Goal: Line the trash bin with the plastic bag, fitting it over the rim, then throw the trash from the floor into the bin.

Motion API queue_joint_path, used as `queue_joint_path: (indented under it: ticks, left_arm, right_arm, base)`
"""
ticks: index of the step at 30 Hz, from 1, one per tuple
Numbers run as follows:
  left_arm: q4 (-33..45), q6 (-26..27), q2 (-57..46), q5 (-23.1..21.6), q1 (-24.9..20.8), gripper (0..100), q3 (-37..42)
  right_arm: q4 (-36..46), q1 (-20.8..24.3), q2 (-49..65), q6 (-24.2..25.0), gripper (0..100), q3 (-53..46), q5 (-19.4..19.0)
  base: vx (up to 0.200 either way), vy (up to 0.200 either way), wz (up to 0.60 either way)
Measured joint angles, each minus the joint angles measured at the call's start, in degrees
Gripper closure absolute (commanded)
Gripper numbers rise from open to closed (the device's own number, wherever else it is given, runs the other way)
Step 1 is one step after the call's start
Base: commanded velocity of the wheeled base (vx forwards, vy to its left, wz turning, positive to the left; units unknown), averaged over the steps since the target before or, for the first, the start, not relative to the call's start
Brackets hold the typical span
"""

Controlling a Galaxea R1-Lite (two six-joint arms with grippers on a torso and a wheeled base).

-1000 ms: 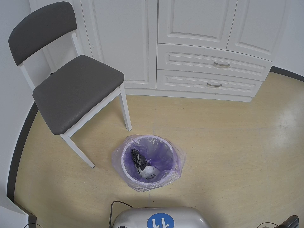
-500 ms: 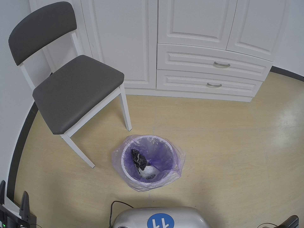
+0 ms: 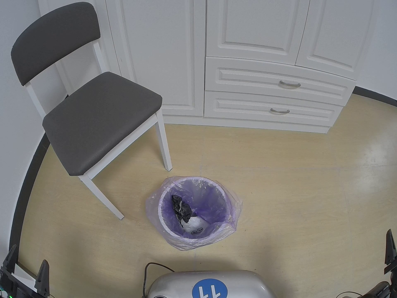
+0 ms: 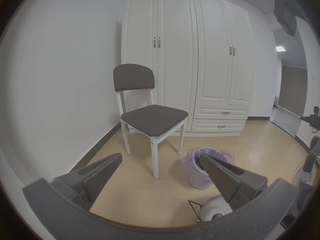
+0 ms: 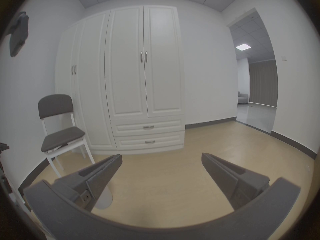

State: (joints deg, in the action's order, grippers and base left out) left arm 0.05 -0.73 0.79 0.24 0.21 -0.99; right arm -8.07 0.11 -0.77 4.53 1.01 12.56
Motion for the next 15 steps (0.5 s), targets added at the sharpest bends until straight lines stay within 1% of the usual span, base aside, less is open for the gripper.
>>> queue_joint_path:
  ticks: [4,12,15]
  left_arm:
    - [0.0,-0.1,0.0,-0.1,0.0,0,0.0]
    - [0.0,0.1,0.0,-0.1,-0.1,0,0.0]
    - [0.0,0.1,0.0,-0.1,-0.1,0,0.0]
  right_arm:
    - [4.0,0.0,0.0,-0.1,0,0.0,0.2]
    - [4.2,0.0,0.0,-3.6,0,0.0,-0.7]
    - [4.2,0.0,0.0,-4.5,0,0.0,-2.2]
  base:
    - [0.000,0.000,0.00]
    - [0.000,0.000,0.00]
    - [0.000,0.000,0.00]
